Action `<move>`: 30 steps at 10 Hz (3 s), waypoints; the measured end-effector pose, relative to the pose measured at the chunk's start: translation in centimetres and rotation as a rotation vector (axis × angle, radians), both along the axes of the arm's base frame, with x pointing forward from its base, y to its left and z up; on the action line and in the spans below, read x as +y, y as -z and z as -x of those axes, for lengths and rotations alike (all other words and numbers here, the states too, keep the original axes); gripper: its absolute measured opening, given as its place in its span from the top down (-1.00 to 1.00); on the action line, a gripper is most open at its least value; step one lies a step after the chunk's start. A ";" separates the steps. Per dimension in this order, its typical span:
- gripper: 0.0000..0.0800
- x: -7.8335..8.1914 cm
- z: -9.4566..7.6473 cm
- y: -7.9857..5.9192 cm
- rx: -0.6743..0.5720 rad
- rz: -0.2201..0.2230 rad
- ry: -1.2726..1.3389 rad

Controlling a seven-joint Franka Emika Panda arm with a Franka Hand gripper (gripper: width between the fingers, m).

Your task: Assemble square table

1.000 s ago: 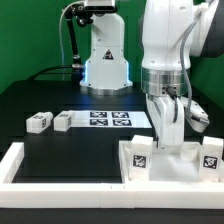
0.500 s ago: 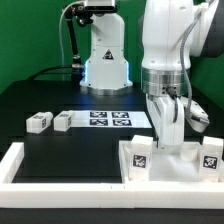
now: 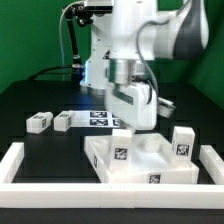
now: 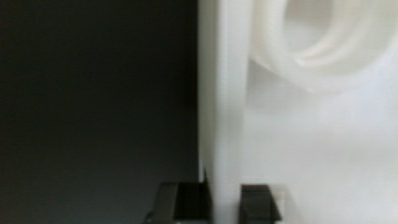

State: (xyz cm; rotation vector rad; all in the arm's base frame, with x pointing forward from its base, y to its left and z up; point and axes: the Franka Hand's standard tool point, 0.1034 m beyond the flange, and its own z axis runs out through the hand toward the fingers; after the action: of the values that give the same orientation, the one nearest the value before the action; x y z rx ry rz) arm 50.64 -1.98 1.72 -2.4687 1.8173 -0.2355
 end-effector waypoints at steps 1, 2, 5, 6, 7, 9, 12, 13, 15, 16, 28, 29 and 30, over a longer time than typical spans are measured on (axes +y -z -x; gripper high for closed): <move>0.85 0.8 -0.2 0.1 0.005 -0.012 -0.016; 0.85 0.9 -0.2 0.1 0.008 0.001 -0.096; 0.85 0.4 -0.2 0.1 0.012 0.038 -0.293; 0.85 -1.8 -0.5 -0.2 -0.003 0.087 -0.457; 0.85 -3.7 -0.6 -0.2 -0.003 0.081 -0.551; 0.85 -2.4 -0.9 0.1 0.011 0.055 -0.658; 0.85 -2.8 -1.0 0.1 0.026 0.089 -0.870; 0.85 -3.3 -1.6 0.0 0.065 0.045 -1.033; 0.85 -3.9 -4.0 -0.2 0.088 0.075 -1.309; 0.85 -4.0 -4.1 0.0 0.095 0.064 -1.406; 0.85 -4.0 -9.8 -0.9 0.145 0.264 -2.369; 0.85 -2.8 -10.7 -1.2 0.151 0.307 -2.447; 0.85 -1.2 -11.7 -1.3 0.145 0.338 -2.565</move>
Offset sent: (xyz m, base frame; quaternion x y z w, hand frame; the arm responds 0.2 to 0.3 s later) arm 0.0000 0.0000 0.0000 0.0000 0.0000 -0.1938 0.9810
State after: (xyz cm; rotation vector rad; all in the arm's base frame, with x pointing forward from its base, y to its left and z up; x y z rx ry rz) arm 62.30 -3.15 3.01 -2.5625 -1.9859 -0.0642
